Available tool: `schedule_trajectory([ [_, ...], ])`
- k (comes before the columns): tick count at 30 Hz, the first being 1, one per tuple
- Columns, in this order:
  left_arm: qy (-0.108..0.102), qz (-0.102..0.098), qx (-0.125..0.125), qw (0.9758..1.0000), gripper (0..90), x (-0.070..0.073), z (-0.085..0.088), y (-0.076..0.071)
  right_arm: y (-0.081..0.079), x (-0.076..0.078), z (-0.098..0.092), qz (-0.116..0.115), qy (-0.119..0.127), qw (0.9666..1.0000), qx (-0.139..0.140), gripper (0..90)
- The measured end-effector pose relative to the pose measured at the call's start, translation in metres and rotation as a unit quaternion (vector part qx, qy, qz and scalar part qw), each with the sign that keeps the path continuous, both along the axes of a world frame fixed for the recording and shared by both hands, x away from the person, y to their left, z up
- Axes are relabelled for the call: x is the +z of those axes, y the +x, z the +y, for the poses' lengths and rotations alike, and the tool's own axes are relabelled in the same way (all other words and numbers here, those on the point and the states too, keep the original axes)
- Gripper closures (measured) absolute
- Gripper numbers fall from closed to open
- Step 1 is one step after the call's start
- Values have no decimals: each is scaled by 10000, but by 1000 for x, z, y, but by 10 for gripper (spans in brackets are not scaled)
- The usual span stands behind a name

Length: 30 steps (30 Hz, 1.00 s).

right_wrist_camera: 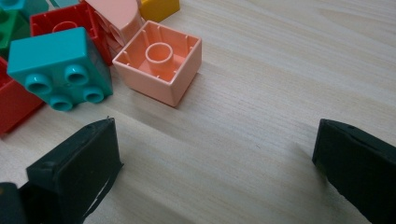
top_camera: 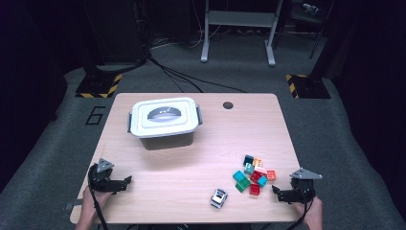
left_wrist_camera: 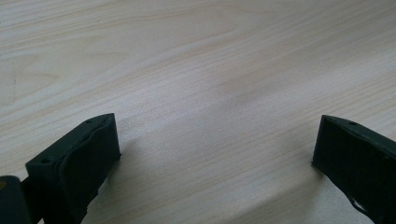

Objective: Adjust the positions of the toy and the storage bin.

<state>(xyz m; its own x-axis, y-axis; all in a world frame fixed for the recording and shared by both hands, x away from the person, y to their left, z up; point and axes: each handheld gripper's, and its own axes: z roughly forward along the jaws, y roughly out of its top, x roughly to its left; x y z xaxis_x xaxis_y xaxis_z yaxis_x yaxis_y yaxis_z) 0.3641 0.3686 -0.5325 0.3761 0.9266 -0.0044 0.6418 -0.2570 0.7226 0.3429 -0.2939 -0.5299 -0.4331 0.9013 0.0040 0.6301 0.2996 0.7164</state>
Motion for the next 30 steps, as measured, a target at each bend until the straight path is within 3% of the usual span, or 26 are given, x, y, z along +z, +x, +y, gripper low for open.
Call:
schedule_trajectory([
  [19,-1,-8,-28,10000,5,0,0,0,0,0,0,-2,1,10000,18,0],
  [28,36,43,-171,9998,4,1,1,1,0,0,0,-5,4,10000,-12,3],
  [30,29,-19,-208,9998,6,1,1,2,0,0,0,-11,-5,10000,-18,3],
])
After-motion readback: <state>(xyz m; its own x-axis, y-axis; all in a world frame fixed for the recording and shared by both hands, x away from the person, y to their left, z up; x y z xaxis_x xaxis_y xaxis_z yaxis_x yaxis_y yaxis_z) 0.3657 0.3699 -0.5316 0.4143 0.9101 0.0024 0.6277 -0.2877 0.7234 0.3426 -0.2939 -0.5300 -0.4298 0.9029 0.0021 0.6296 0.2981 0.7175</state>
